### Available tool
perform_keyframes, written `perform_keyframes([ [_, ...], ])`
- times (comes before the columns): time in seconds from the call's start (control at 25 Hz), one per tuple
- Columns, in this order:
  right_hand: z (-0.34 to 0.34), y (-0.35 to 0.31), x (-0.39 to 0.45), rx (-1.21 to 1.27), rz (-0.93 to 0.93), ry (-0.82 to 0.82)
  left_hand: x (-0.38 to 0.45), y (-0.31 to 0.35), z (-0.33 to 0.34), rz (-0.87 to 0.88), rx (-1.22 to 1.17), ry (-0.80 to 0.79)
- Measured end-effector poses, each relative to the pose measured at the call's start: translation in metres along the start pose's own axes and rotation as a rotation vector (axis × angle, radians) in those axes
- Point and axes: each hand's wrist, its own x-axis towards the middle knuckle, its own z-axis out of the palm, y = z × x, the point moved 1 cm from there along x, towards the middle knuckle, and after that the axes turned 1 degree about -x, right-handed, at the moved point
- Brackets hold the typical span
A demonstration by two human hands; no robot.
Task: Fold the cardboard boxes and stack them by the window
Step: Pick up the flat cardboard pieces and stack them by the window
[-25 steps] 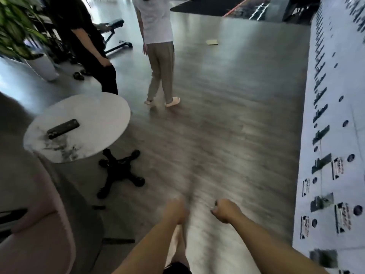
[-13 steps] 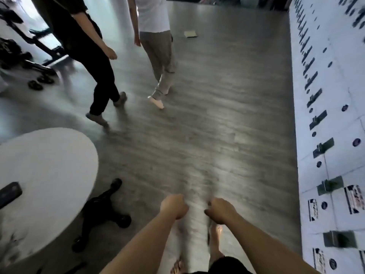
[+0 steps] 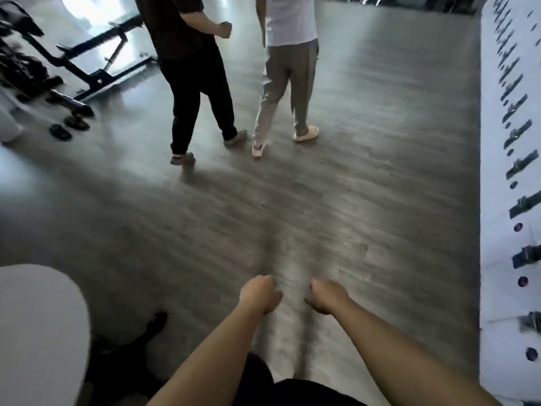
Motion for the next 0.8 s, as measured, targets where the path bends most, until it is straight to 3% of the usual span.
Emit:
perform_keyframes([
  [0.24,-0.108,-0.013,0.142,-0.017,0.011,0.008,0.149,0.009,-0.096,0.005,-0.017,0.005],
  [0.48,-0.255,-0.030,0.272,-0.007,0.025,0.102,0.306,0.030,-0.240,0.063,0.129,0.047],
  [0.8,-0.394,0.024,0.447,0.065,0.088,0.045,0.507,0.119,-0.361,0.111,0.159,0.006],
])
